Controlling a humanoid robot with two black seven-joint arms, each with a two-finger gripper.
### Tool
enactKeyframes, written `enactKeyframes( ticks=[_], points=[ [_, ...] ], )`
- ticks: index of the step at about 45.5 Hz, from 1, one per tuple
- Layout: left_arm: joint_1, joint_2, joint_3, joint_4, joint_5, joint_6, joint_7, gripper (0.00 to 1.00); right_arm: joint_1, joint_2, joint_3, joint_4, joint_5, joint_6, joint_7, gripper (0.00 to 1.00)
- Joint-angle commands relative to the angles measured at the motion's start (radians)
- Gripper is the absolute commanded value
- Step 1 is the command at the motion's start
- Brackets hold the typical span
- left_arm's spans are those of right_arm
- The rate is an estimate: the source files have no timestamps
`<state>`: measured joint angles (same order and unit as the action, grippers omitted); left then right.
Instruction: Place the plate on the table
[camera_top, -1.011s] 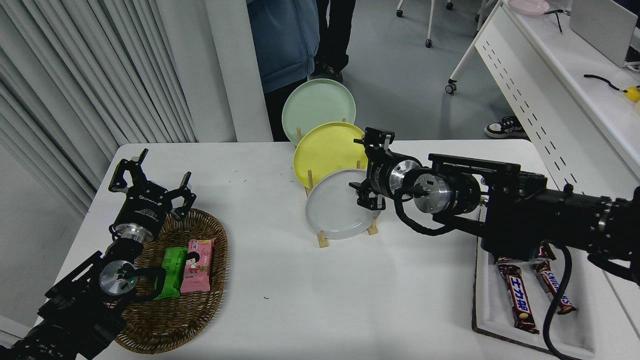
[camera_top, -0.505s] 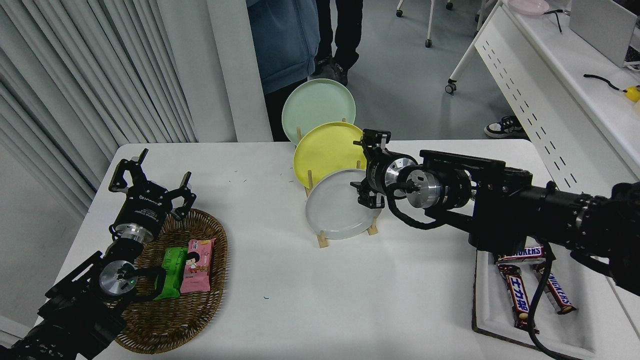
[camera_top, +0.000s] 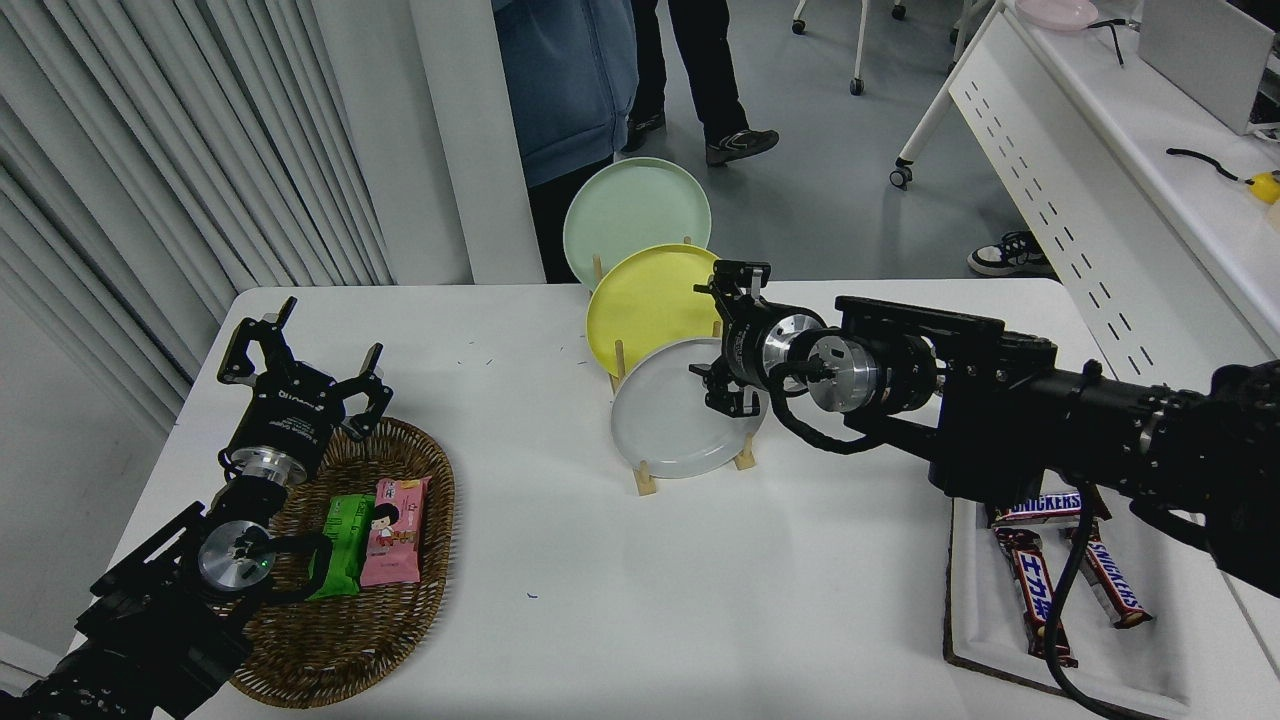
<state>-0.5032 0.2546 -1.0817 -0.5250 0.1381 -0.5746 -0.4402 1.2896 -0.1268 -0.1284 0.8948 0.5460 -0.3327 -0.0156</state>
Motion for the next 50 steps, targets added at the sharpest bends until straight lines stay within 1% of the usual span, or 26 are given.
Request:
enactKeyframes(
  ticks=[1,21,22,25,27,31,34,40,46,50],
  points=[
    [0.0,0.0,0.0,0.0,0.0,-0.001,0.0,1.0,0.002,-0.002,0.003,-0.007,0.0,0.003,-0.006,0.64],
    [0.0,0.0,0.0,-0.001,0.0,0.001,0.0,1.0,0.005,-0.008,0.004,-0.005,0.003,0.001,-0.041,0.65],
    [0.0,0.0,0.0,-0.001,0.0,0.001,0.0,1.0,0.005,-0.01,0.004,-0.005,0.003,0.001,-0.041,0.64],
    [0.0,0.0,0.0,0.0,0.0,-0.001,0.0,1.0,0.007,-0.01,0.006,-0.005,0.003,0.0,-0.043,0.53],
    [0.0,0.0,0.0,-0.001,0.0,-0.001,0.0,1.0,0.007,-0.011,0.007,-0.005,0.003,0.001,-0.043,0.48],
    [0.0,0.0,0.0,0.0,0.0,0.001,0.0,1.0,0.008,-0.011,0.007,-0.005,0.005,0.0,-0.044,0.47],
    [0.0,0.0,0.0,-0.001,0.0,-0.001,0.0,1.0,0.01,-0.011,0.007,-0.005,0.006,0.0,-0.044,0.42],
    [0.0,0.0,0.0,0.0,0.0,-0.001,0.0,1.0,0.01,-0.011,0.007,-0.005,0.006,0.0,-0.06,0.41],
    [0.0,0.0,0.0,-0.001,0.0,0.001,0.0,1.0,0.011,-0.011,0.009,-0.005,0.009,0.001,-0.072,0.35],
    [0.0,0.0,0.0,-0.001,0.0,-0.001,0.0,1.0,0.014,-0.011,0.009,-0.005,0.009,0.001,-0.083,0.34]
  ],
)
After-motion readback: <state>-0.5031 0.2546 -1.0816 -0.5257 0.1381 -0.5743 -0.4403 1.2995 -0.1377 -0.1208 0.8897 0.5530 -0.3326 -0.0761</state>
